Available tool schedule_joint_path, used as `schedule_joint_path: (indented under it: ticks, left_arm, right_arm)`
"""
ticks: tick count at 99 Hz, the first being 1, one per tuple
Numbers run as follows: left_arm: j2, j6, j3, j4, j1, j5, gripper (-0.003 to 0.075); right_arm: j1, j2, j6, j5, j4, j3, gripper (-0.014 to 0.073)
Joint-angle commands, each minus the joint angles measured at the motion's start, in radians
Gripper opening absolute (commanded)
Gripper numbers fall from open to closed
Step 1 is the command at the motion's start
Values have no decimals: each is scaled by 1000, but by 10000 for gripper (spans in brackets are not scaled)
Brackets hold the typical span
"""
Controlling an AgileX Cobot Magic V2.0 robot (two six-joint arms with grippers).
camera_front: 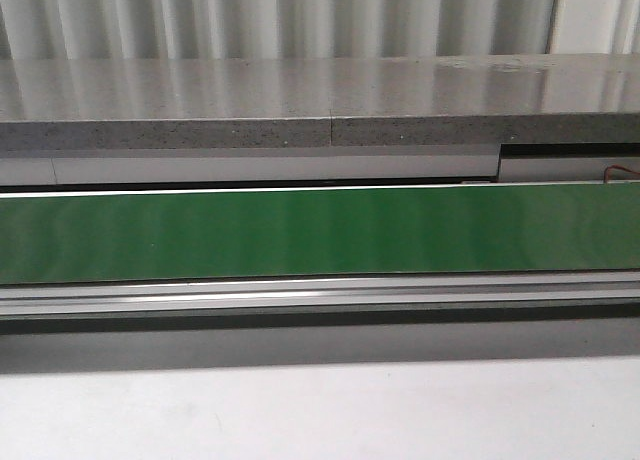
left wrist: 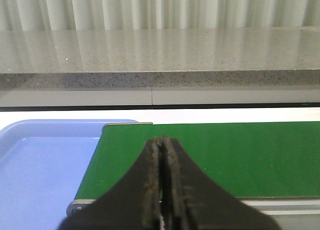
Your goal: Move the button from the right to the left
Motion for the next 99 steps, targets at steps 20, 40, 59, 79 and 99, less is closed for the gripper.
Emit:
schedule_joint_path:
  ticks: [20,40,59,79,99]
  left_arm:
    - [-32,-6,39,-1,-1,-80,-20]
    - [-32,-6,39,-1,-1,-80,-20]
    - [-32,-6,39,-1,-1,-80,-21]
    - [-32,-6,39,-1,-1,-80,-20]
    - [-32,-6,39,-1,-1,-80,-20]
  right_arm:
    - [0,-20,0,-72,-10,-21,-67]
    - [0,-20,0,-72,-10,-21,-67]
    - [0,-20,0,-72,-10,-21,-67]
    - [0,-20,0,-72,-10,-21,-67]
    - [0,-20,0,-64,-10,-39,-67]
